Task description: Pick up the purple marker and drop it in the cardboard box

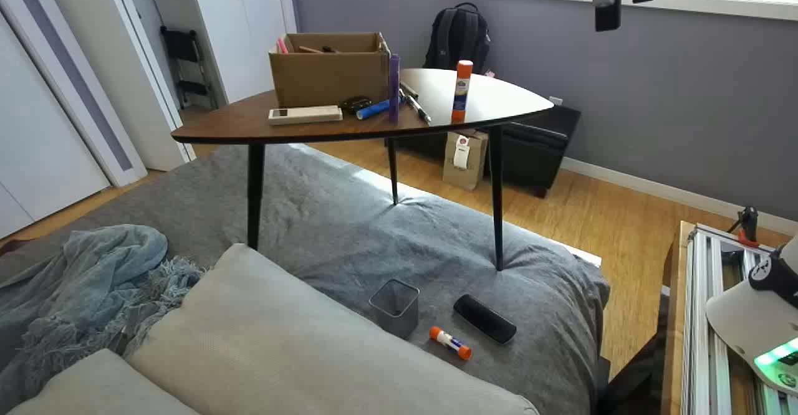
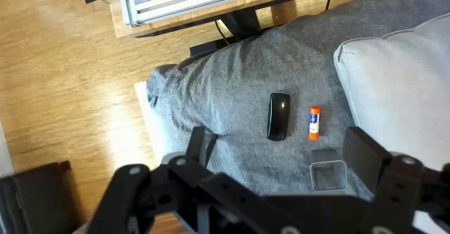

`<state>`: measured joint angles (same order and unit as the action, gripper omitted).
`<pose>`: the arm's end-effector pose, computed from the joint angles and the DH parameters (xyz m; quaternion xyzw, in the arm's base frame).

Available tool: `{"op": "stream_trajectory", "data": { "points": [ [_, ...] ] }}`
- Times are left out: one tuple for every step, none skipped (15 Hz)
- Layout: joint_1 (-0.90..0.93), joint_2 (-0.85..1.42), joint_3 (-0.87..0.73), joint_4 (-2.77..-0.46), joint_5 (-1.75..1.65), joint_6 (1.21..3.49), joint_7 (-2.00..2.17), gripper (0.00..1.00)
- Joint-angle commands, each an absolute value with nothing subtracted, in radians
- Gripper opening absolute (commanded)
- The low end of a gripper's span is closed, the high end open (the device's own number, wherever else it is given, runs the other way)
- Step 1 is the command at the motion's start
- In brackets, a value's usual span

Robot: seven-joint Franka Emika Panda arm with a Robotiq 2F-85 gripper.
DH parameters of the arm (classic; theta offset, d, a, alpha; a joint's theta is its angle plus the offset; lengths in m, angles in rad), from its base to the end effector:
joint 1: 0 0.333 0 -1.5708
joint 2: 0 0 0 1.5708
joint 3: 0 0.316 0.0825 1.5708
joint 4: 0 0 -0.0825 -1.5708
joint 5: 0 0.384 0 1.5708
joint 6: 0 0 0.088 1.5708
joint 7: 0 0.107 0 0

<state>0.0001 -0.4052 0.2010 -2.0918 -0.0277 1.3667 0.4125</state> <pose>0.3844 0.0869 0.5610 0.9781 -0.1187 -0.1400 0.0982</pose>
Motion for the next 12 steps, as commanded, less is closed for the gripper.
{"op": "stream_trajectory", "data": {
  "points": [
    [0.014, -0.403, 0.19, -2.089, -0.031, 1.364, 0.417, 1.0],
    [0.014, -0.403, 0.19, -2.089, -0.031, 1.364, 0.417, 1.0],
    [0.014, -0.403, 0.19, -2.089, -0.031, 1.364, 0.417, 1.0],
    [0.014, -0.403, 0.19, -2.089, -0.031, 1.364, 0.417, 1.0],
    [0.014, -0.403, 0.19, -2.089, -0.031, 1.364, 0.417, 1.0],
    [0.014, -0.403, 0.19, -2.089, -0.031, 1.364, 0.417, 1.0],
    [0.014, -0.403, 0.19, -2.089, -0.031, 1.364, 0.417, 1.0],
    [0.005, -0.395, 0.192, -2.086, -0.056, 1.377, 0.433, 1.0],
    [0.003, -0.404, 0.187, -2.093, -0.078, 1.454, 0.421, 1.0],
    [0.001, -0.409, 0.188, -2.095, -0.112, 1.517, 0.425, 1.0],
    [-0.002, -0.402, 0.184, -2.088, -0.128, 1.577, 0.434, 1.0],
    [-0.002, -0.395, 0.181, -2.086, -0.152, 1.642, 0.43, 1.0]
  ]
}}
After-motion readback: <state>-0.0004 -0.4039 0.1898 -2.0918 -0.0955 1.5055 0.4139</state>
